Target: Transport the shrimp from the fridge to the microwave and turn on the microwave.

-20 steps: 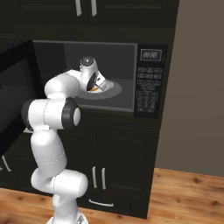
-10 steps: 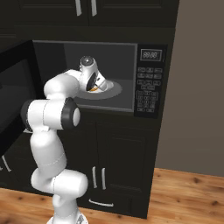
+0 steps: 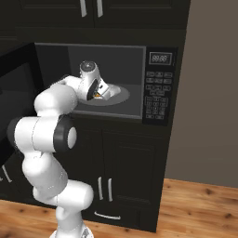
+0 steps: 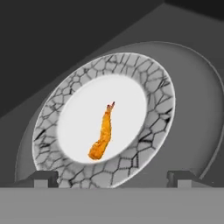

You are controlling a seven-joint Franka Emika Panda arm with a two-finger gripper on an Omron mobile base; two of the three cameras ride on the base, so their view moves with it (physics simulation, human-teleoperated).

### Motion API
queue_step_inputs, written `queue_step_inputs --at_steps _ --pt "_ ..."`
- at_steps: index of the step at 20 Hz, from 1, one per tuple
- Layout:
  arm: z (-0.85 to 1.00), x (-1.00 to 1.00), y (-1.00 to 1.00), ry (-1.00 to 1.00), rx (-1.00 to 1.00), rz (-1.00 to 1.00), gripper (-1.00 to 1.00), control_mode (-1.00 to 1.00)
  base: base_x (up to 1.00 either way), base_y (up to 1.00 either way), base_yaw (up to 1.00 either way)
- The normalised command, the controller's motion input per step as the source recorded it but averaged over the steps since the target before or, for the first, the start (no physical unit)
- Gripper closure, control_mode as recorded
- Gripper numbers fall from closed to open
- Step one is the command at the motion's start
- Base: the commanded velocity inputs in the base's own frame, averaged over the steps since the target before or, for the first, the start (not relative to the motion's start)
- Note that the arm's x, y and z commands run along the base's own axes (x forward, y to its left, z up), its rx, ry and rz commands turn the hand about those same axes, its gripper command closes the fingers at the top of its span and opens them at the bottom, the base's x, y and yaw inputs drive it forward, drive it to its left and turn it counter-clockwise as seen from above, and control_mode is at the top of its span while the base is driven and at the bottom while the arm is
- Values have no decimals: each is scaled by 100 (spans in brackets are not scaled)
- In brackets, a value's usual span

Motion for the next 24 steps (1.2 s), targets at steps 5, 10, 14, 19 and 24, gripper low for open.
queue_step_inputs --at_steps 5,10,14,19,24 --pt "45 -74 -11 -1 0 0 -100 -100 0 0 0" --pt "45 -83 -15 0 0 0 -100 -100 0 0 0" --pt "22 -99 -9 -4 0 0 -100 -100 0 0 0" --pt "31 -89 -1 -12 2 0 -100 -100 0 0 0" --pt "35 -58 0 -2 0 0 -100 -100 0 0 0"
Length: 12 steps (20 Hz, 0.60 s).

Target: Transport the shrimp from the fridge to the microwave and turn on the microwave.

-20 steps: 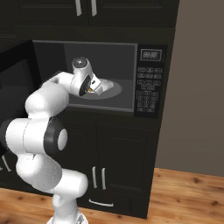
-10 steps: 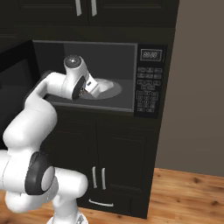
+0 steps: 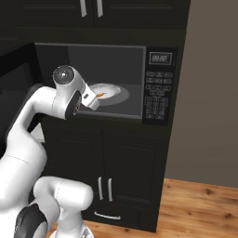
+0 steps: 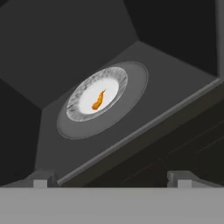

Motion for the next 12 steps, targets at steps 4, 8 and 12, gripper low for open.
queue_step_inputs --at_steps 4,8,12 --pt "21 -50 0 0 0 1 -100 -100 0 0 0" --pt "17 -56 0 0 0 0 100 -100 0 0 0" --pt "9 -59 0 0 0 0 100 -100 0 0 0"
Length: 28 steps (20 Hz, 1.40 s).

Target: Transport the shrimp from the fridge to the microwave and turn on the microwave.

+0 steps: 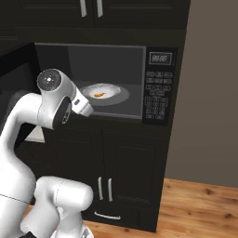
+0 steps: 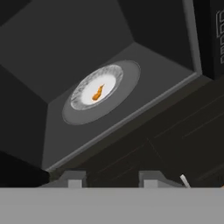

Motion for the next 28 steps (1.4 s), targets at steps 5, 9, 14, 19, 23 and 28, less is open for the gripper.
queue_step_inputs --at_steps 5,9,14,19,23,28 --pt "0 -49 0 0 0 1 100 -100 0 0 0" --pt "0 -50 0 0 0 0 100 -100 0 0 0" --pt "0 -46 0 0 0 0 100 -100 0 0 0" --pt "0 -38 0 0 0 0 100 -100 0 0 0" --pt "5 -30 0 3 0 0 100 -100 0 0 0" --pt "14 -37 0 1 0 0 100 -100 0 0 0"
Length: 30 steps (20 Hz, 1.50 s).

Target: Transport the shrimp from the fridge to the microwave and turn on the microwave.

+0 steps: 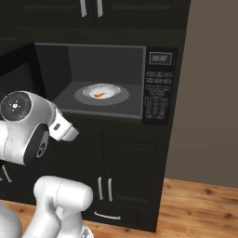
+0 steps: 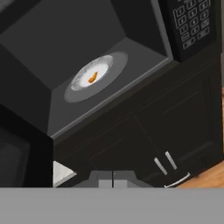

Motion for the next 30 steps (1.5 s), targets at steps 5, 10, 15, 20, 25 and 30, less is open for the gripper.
queue_step_inputs --at_steps 5,10,15,20,25,30 --pt "11 -51 0 0 0 0 100 -100 0 0 0" --pt "15 -56 8 1 0 0 100 -100 0 0 0" --pt "17 -45 19 4 0 0 100 -100 0 0 0" --pt "23 -35 14 4 0 0 100 -100 0 0 0" --pt "21 -40 7 2 0 0 100 -100 0 0 0" --pt "13 -41 13 0 0 0 100 -100 0 0 0"
